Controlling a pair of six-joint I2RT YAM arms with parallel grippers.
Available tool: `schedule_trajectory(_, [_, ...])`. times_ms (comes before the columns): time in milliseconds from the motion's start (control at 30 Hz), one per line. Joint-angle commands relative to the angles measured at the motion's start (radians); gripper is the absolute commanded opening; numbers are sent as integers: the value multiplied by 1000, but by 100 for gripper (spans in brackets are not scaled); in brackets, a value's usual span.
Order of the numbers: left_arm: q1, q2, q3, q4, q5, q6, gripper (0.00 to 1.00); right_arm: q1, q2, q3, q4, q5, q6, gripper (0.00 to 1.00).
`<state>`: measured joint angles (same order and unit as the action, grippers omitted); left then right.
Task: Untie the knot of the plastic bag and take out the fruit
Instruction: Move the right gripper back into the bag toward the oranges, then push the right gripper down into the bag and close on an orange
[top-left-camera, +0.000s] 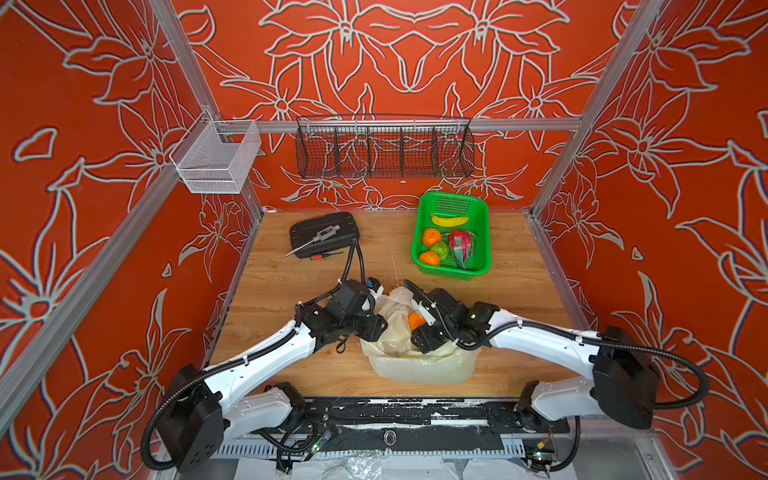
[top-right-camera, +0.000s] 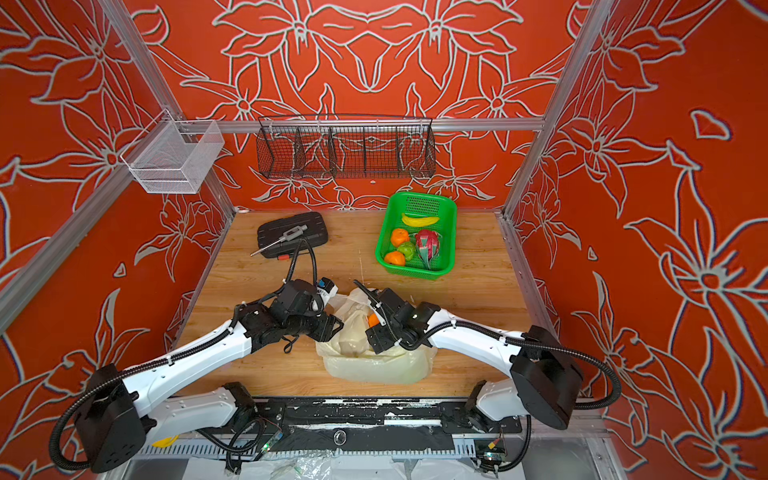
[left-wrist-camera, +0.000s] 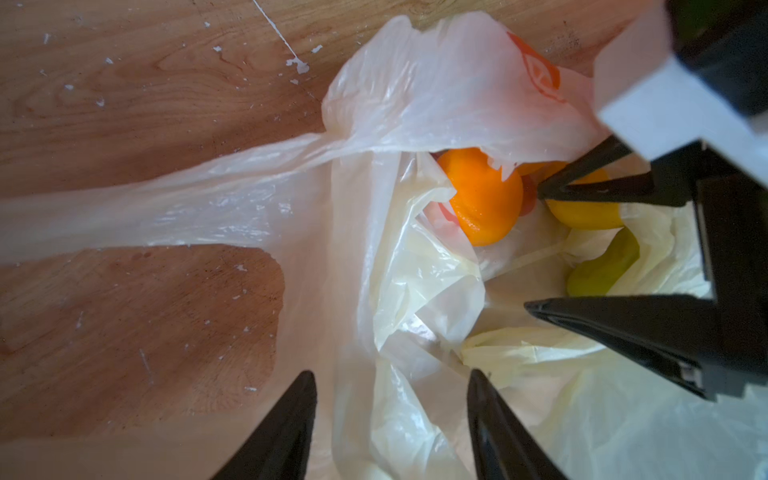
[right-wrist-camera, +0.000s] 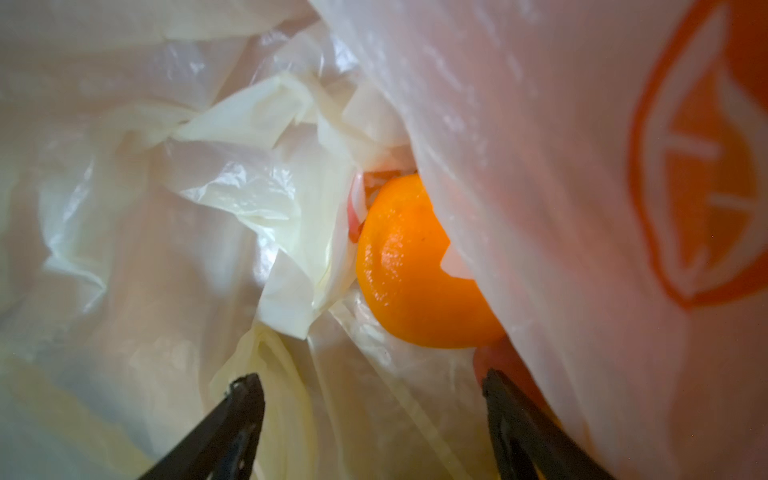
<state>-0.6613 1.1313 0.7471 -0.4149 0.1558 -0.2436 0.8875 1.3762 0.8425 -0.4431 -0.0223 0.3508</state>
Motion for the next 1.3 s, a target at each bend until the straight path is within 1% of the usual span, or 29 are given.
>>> schedule_trajectory(0, [-4,-24,-13,5,-1,-4,58,7,6,49,33,119,-32,88])
schedule_trajectory(100, [-3,-28,-22,6,19,-19,58,5,26,82,41,152,-45,91])
schedule_trajectory(200, [-7,-44,-45,16,75,-61,58,4,64,100,57,171,-65,94])
schedule_trajectory(333, [-47,-94,-94,45,120,-105,59,4,141,124,59,170,-88,95])
schedule_trajectory(400, [-76,-119,-108,47,123,-117,59,5,167,139,43,146,-96,93])
schedule_trajectory(467, [-105,-136,-116,39,119,-130,59,4,184,133,32,99,-110,92])
schedule_trajectory(533, [-131,-185,-119,27,104,-133,59,4,194,121,22,63,-122,91])
schedule_trajectory(633, [-147,-214,-113,-2,88,-122,60,4,196,96,22,29,-137,90])
schedule_trajectory(800, [-166,-236,-93,7,128,-76,62,4,218,86,-3,7,-156,90])
schedule_trajectory(933, [-184,-210,-128,43,111,-64,64,4,248,59,7,1,-173,92])
schedule_trajectory(1033, [-186,-176,-135,26,81,-53,64,3,269,54,15,-5,-175,86])
schedule_trajectory(1167, [-185,-171,-138,10,67,-42,65,2,268,66,11,-26,-167,72])
schedule_trajectory(1200, [-185,-175,-141,6,63,-36,65,2,258,67,10,-26,-165,70])
schedule_trajectory(1267, [-184,-180,-161,8,35,-33,66,2,231,67,10,-26,-155,69])
